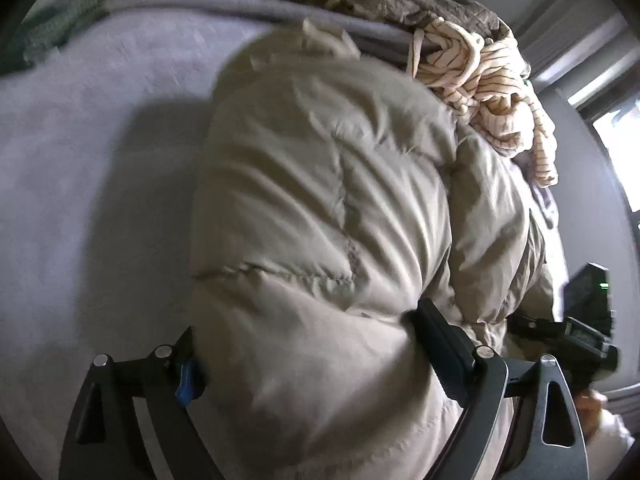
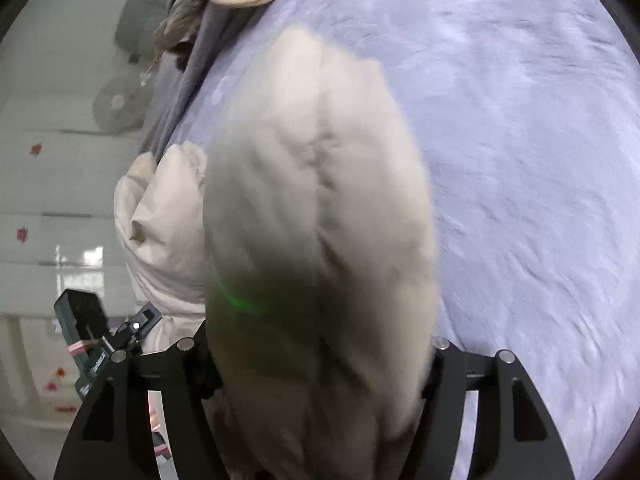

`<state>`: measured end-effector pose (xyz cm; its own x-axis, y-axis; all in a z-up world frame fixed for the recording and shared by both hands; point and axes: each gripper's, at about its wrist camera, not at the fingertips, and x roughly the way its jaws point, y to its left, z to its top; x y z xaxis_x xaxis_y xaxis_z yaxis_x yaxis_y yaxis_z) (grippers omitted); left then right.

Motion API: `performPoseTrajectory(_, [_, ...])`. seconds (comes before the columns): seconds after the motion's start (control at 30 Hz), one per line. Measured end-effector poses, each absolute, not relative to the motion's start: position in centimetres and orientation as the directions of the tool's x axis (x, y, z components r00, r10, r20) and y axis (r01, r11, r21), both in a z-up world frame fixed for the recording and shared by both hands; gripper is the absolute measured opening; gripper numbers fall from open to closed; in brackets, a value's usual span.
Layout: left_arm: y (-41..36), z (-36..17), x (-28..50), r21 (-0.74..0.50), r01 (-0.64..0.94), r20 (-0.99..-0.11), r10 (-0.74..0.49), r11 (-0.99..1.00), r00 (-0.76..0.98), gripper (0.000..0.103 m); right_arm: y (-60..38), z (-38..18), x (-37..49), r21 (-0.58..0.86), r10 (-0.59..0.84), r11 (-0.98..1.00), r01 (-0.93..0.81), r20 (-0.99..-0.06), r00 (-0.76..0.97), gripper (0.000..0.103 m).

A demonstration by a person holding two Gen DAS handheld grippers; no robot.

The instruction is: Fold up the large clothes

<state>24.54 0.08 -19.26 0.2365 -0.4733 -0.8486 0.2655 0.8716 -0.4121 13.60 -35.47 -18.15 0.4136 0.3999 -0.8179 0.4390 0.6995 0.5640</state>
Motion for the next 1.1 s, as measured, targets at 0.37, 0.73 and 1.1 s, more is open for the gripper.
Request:
performPoseTrajectory(0.37, [-1.5, -14.4, 30.3, -0.287, 0.31, -0.798, -0.405, 0.906, 0.445, 0.09, -31.3, -5.9, 9.2, 0.397, 0.171, 0.869, 0.294, -0.8, 0.575, 0.027])
performPoseTrajectory(0.73, [-13.9, -18.3, 29.6, -0.092, 0.384, -0.841, -0.279, 0.919, 0.463, 0.091, -26.6, -16.3, 7.4, 0.222, 0.083, 0.925, 0.308, -0.91, 0.406, 0.023])
performPoseTrajectory(1.1, [-9.7, -14.0, 26.3, -0.079, 0.398, -0.837, -0.277, 0.914, 0.472, 0.091, -26.7, -16.9, 8.7, 0.215, 0.068, 0.917, 0.337, -0.914, 0.4, 0.027])
